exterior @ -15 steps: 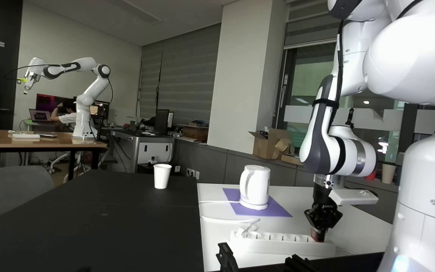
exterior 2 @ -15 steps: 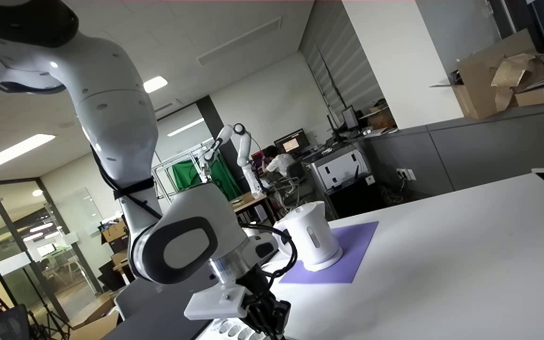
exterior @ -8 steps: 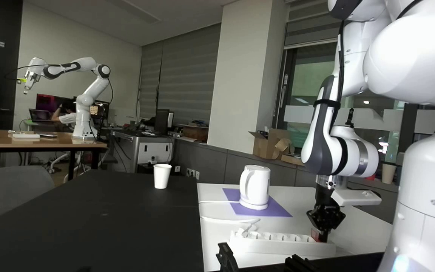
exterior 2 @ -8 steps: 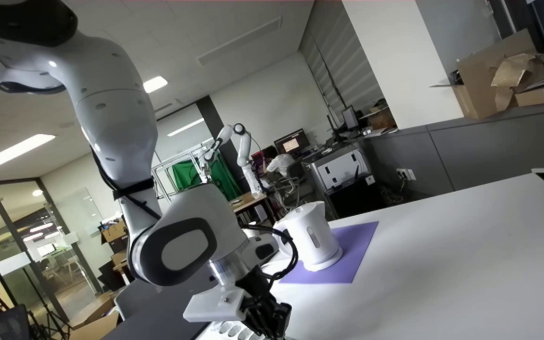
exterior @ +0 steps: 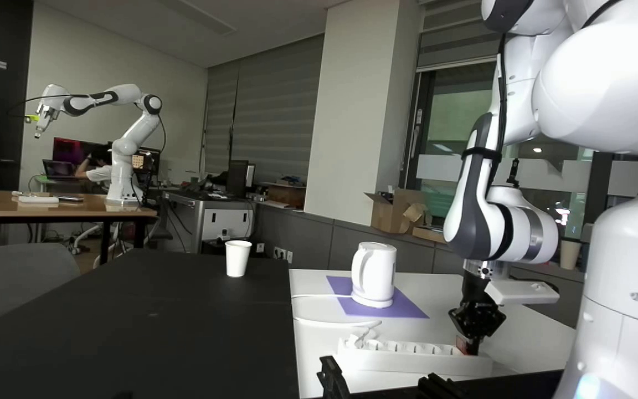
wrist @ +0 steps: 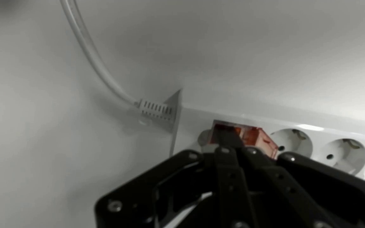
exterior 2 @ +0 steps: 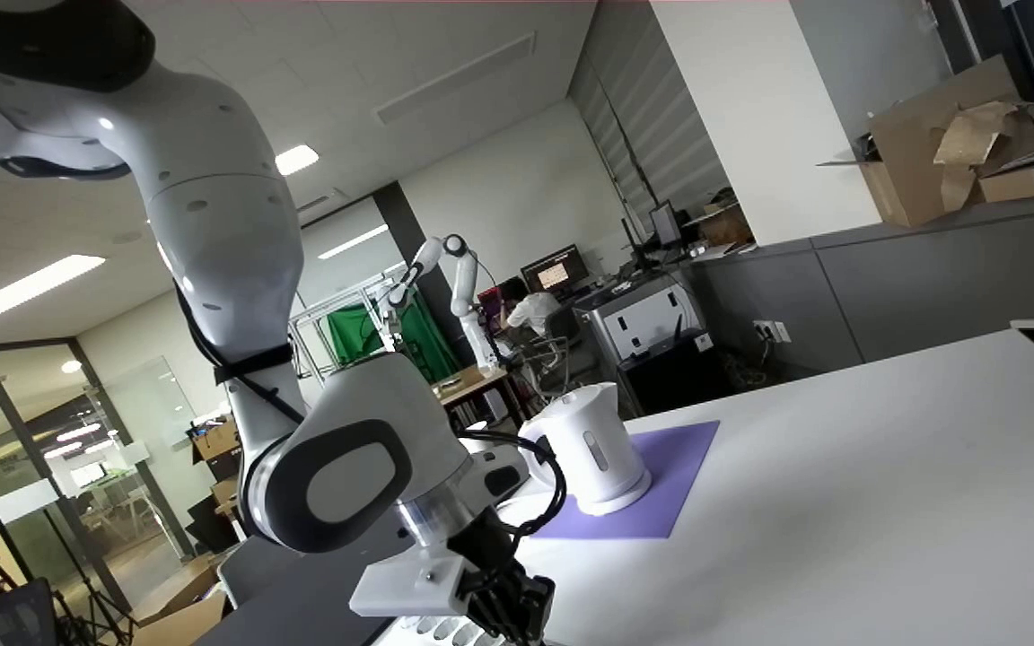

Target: Turn on the switch on the adapter

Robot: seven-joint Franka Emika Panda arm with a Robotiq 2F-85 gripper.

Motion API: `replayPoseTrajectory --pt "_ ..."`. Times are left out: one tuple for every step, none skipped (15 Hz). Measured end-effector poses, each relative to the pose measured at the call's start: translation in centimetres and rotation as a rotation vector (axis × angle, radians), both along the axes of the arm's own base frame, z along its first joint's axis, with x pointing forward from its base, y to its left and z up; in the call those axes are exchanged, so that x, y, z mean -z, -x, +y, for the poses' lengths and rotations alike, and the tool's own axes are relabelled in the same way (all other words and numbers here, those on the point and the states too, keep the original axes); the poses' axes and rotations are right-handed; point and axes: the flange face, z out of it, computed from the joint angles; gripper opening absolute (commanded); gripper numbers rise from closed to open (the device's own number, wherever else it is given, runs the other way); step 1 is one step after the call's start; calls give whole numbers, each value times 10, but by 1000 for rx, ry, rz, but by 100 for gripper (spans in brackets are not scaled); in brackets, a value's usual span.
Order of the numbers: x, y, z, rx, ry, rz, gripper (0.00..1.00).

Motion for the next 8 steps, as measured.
replayPoseTrajectory --pt "0 0 0 0 -1 -1 0" --pt "0 0 0 0 -1 -3 0" --pt "0 1 -1 0 -1 -7 0" --pt "0 1 -1 1 0 -9 0" --pt "1 1 -1 0 0 -8 0" --pt "1 1 -1 0 0 -7 0" --pt "1 0 -1 0 -1 -1 0" --pt "1 -2 -2 2 -4 11 0"
